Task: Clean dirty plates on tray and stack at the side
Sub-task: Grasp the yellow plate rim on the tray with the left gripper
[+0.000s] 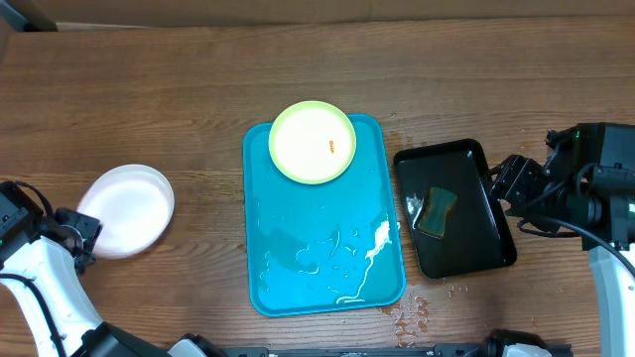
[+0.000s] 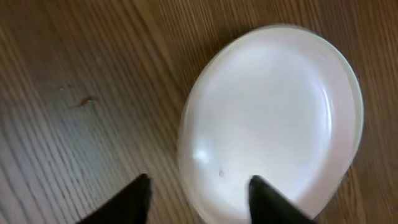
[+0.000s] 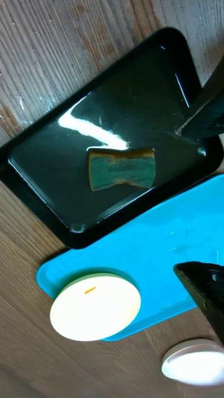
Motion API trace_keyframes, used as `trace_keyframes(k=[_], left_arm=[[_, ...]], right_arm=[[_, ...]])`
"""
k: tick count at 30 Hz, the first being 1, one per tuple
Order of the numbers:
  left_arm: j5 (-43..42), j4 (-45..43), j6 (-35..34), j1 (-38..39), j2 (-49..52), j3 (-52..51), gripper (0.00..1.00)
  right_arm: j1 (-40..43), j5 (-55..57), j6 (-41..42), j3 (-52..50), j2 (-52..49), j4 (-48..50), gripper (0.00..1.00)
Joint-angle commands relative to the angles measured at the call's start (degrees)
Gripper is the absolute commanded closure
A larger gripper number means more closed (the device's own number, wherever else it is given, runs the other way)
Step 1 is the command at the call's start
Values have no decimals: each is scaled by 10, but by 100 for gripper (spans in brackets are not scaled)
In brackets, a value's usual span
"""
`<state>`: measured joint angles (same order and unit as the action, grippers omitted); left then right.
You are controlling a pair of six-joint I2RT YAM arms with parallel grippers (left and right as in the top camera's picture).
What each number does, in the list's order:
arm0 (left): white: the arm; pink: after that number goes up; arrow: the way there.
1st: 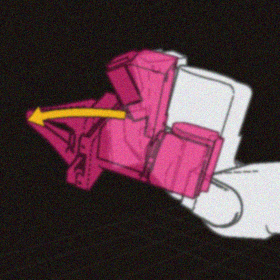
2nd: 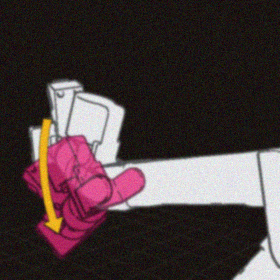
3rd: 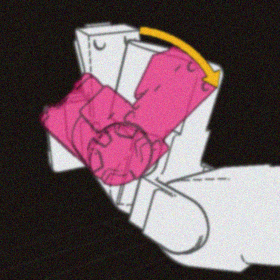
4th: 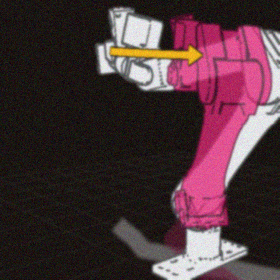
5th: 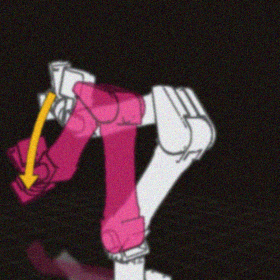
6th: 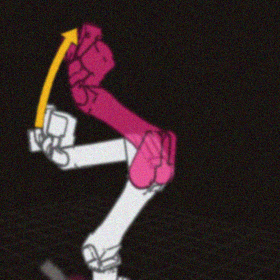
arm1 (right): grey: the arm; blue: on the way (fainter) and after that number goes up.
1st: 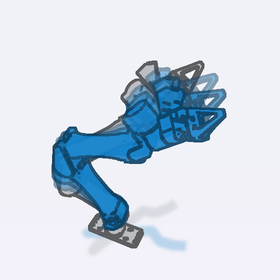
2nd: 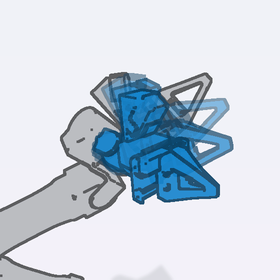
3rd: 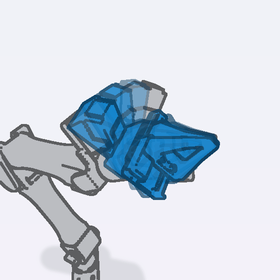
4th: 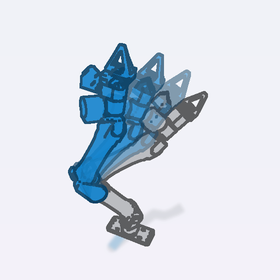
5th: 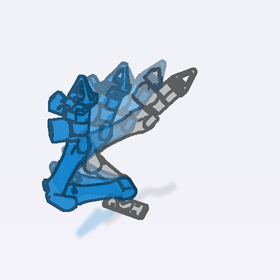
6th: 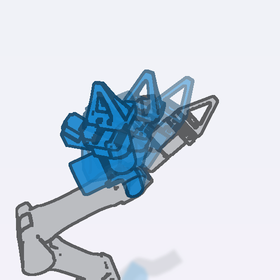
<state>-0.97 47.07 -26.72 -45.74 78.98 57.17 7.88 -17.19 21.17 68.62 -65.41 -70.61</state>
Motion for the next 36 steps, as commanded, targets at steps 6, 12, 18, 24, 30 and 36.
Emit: trace_keyframes(k=[6, 12, 18, 24, 30, 36], left_arm=[[-106, 115, 57, 42, 0, 131, 41], [-151, 123, 155, 260, 3, 166, 41], [-68, 26, 203, 479, 55, 159, 33], [-13, -79, 174, 579, 153, 159, 38], [48, -107, 83, 586, 240, 159, 41], [-12, -174, 109, 588, 304, 159, 29]], right_arm=[[2, -1, -5, 9, 8, 3, 34], [2, -1, -15, 9, 8, 6, 34], [2, -4, -40, 9, 8, 1, 34], [2, -7, -52, 8, 8, -7, 31], [2, -7, -52, 8, 8, -21, 30], [2, -7, -52, 8, 8, -24, 30]])
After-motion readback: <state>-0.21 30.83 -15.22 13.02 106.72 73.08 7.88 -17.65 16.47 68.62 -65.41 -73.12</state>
